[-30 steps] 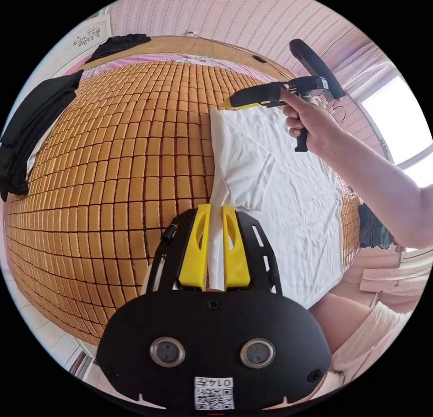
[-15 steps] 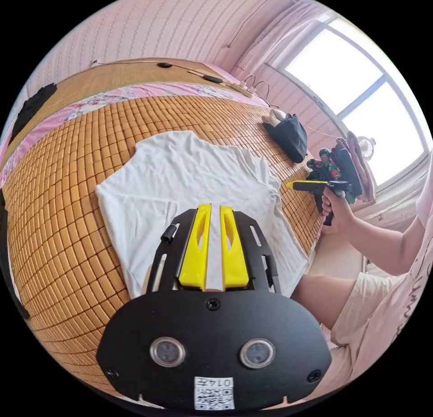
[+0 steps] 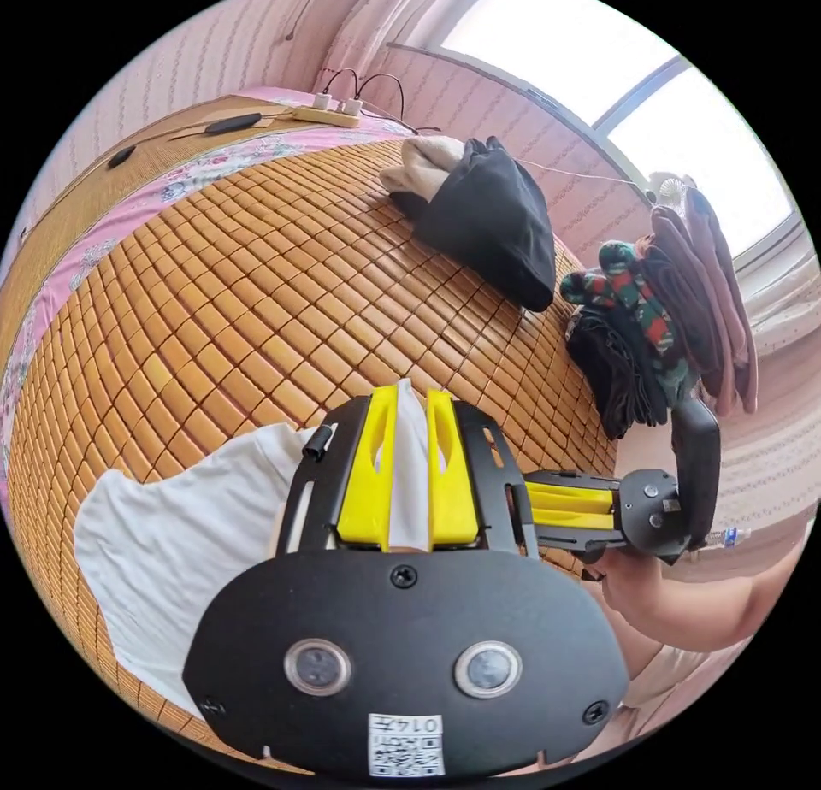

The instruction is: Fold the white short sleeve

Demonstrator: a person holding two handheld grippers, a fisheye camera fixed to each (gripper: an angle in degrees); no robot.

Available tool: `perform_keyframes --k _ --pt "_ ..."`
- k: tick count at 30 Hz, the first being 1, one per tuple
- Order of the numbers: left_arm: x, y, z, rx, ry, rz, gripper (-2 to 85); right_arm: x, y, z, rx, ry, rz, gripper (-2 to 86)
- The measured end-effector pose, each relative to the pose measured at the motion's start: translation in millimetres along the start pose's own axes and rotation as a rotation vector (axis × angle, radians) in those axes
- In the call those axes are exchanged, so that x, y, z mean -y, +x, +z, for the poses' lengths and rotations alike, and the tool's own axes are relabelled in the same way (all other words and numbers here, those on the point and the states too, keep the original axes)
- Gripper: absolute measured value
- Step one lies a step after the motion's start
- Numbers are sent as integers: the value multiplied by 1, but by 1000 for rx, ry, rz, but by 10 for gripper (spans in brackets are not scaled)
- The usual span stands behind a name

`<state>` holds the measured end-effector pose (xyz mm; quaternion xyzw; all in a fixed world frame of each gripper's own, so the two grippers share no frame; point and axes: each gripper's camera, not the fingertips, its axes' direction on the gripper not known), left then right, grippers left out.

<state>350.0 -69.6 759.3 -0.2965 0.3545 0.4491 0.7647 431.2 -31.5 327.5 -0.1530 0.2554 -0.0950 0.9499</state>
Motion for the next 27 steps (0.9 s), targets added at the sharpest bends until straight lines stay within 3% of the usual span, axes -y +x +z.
perform_keyframes --k 4,7,12,16,21,23,27 --pt "26 3 41 95 -136 40 54 -6 15 20 61 12 27 40" --pt "31 -5 41 71 -113 21 4 -7 20 33 83 16 26 26" --pt "16 -19 4 59 11 -3 -7 -4 14 51 61 23 -11 12" --pt "-35 -29 -71 40 150 1 -3 -7 -19 37 72 108 -217 9" --pt "-126 -56 -103 146 89 -75 37 -29 -59 53 80 -24 -513 11" --pt "-160 -76 -102 103 3 -164 52 -33 -62 66 84 -102 -540 29" --pt "-195 -93 -116 99 33 -235 53 -19 -67 82 79 -145 -537 49"
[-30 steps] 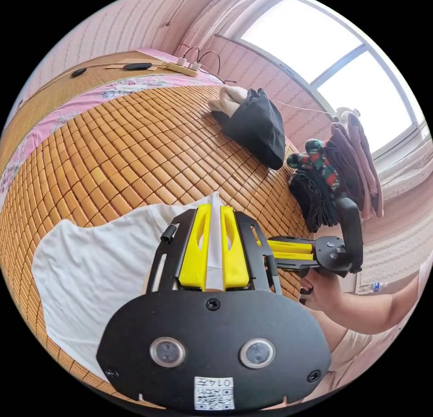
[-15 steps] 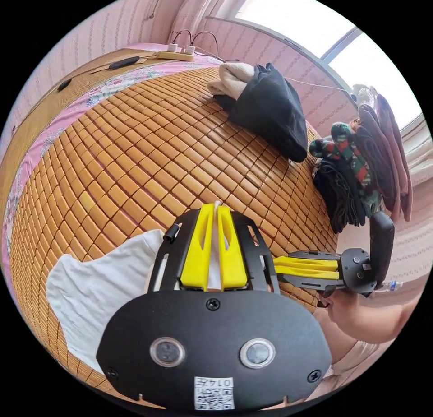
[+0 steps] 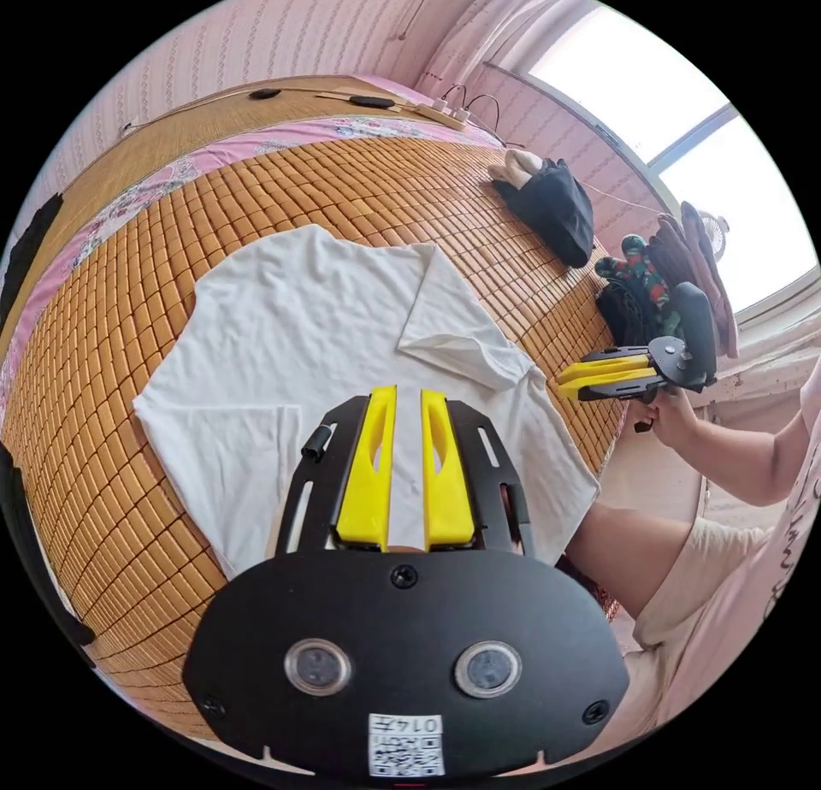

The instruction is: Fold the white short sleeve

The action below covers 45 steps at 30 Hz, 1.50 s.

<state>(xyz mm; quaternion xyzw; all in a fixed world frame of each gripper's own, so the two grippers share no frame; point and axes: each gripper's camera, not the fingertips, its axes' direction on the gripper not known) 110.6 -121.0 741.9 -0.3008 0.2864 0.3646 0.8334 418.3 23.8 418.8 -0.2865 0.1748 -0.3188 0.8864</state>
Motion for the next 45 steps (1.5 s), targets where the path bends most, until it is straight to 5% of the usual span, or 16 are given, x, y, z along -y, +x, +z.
perform_keyframes --k 13,17,19,27,45 --pt "-69 -160 -67 226 178 -387 69 151 43 50 -195 121 12 126" --pt "-81 -212 -62 123 178 -486 87 176 54 71 -147 87 24 116" --pt "-81 -228 -55 52 162 -518 88 179 57 68 -137 119 30 40" --pt "-65 -255 -53 11 87 -449 5 197 69 70 -64 86 24 2" --pt "9 -280 -125 60 315 -387 -10 297 126 17 -175 168 30 0"
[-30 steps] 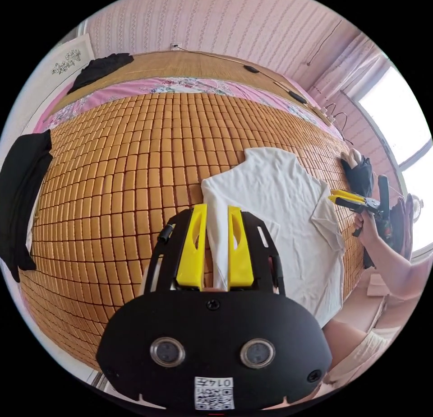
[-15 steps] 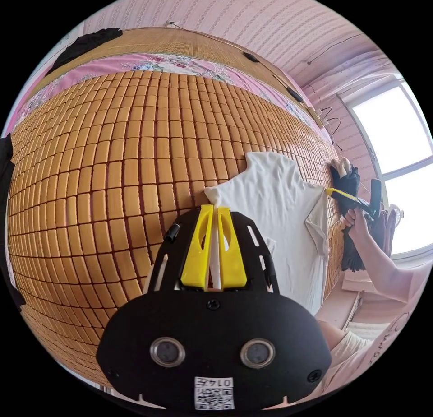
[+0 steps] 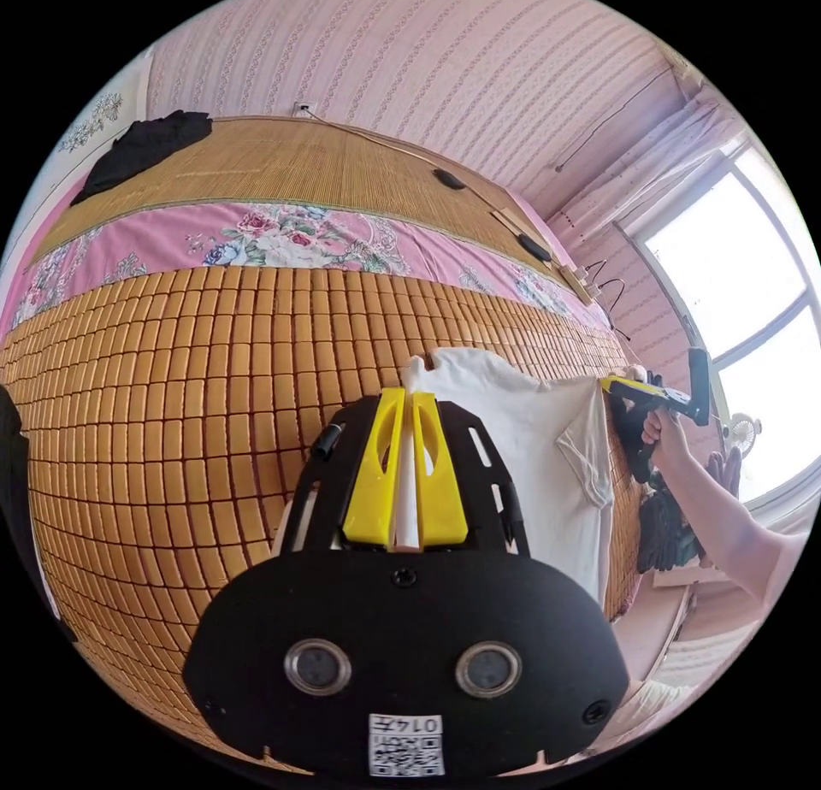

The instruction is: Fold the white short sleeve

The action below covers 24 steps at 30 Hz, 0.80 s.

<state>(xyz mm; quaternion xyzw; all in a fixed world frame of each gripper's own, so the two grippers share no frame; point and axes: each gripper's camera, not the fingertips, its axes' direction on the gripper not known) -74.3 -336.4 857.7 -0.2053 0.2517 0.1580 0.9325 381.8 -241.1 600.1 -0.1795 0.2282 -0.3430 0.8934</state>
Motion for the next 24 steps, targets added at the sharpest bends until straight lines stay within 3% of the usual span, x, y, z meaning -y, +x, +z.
perform_keyframes --k 8,15,19,24 --pt "-21 6 -50 -53 39 52 -10 -19 15 -23 57 35 16 0" --pt "-111 22 -124 -139 -21 163 -9 -136 -9 -87 259 52 -57 2" --pt "-195 32 -151 -155 -134 171 -9 -236 -15 -113 336 36 41 2" --pt "-289 27 -133 -100 -276 69 -9 -339 -15 -60 388 -141 288 2"
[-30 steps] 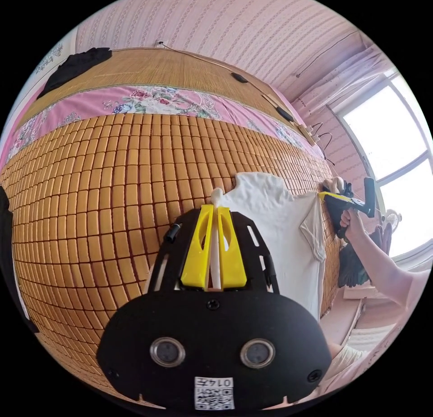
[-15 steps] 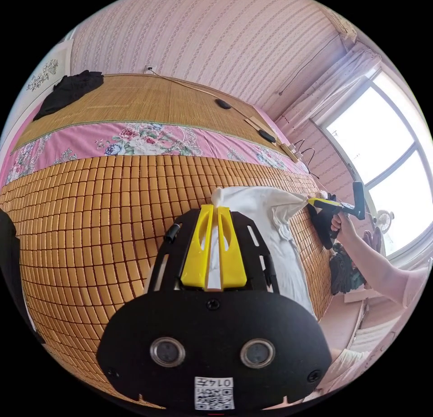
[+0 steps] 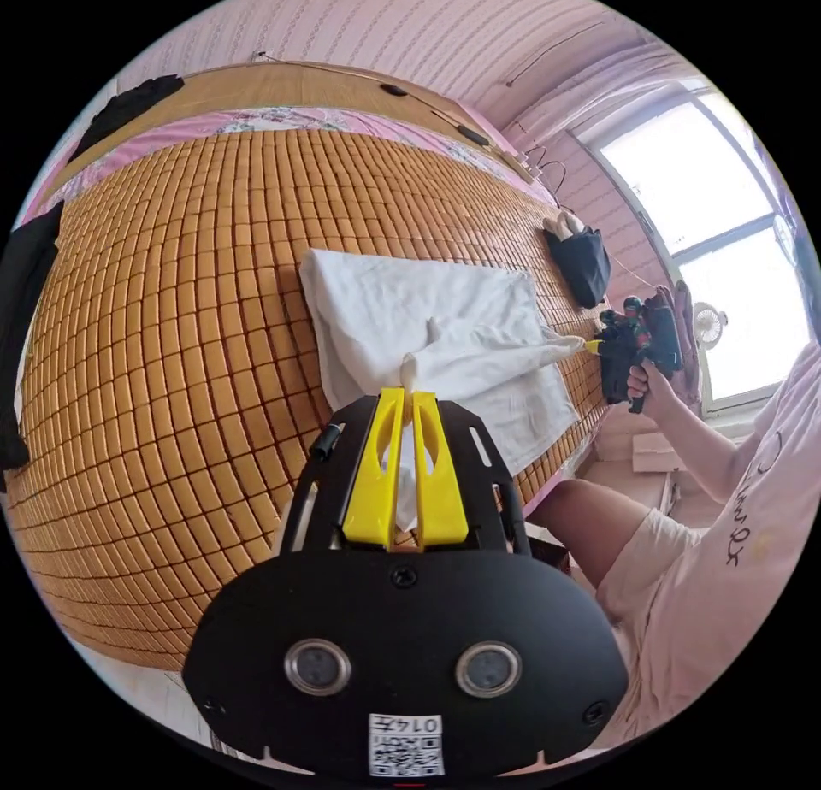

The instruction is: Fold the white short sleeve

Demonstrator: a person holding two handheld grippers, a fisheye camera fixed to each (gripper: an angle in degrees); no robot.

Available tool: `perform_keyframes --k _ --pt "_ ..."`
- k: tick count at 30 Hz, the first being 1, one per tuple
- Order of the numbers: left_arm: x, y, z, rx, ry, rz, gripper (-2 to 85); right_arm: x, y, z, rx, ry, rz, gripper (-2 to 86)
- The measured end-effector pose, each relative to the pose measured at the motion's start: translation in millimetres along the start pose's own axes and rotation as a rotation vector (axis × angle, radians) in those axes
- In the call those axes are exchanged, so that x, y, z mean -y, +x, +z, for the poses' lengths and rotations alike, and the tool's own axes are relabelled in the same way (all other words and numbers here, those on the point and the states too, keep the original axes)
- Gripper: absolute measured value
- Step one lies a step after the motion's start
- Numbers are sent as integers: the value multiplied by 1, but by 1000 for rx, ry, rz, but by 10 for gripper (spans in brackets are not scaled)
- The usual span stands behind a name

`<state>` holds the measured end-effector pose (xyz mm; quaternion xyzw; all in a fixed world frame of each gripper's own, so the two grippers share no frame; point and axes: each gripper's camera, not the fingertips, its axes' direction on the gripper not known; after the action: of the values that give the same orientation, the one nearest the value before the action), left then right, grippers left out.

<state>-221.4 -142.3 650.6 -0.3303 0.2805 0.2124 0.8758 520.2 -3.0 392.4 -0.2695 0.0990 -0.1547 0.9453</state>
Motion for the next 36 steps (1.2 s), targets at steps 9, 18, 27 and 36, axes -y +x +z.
perform_keyframes --k 9,18,27,36 --pt "-54 5 -17 -84 147 -156 -8 -34 -8 -38 -41 127 -20 2" --pt "-116 17 20 84 5 -117 5 -67 8 -26 -72 3 -5 2" --pt "-138 45 -32 142 103 -6 33 -69 -65 -65 -331 54 -218 21" --pt "-66 117 89 109 -34 127 40 -6 -159 22 -192 -47 -362 48"
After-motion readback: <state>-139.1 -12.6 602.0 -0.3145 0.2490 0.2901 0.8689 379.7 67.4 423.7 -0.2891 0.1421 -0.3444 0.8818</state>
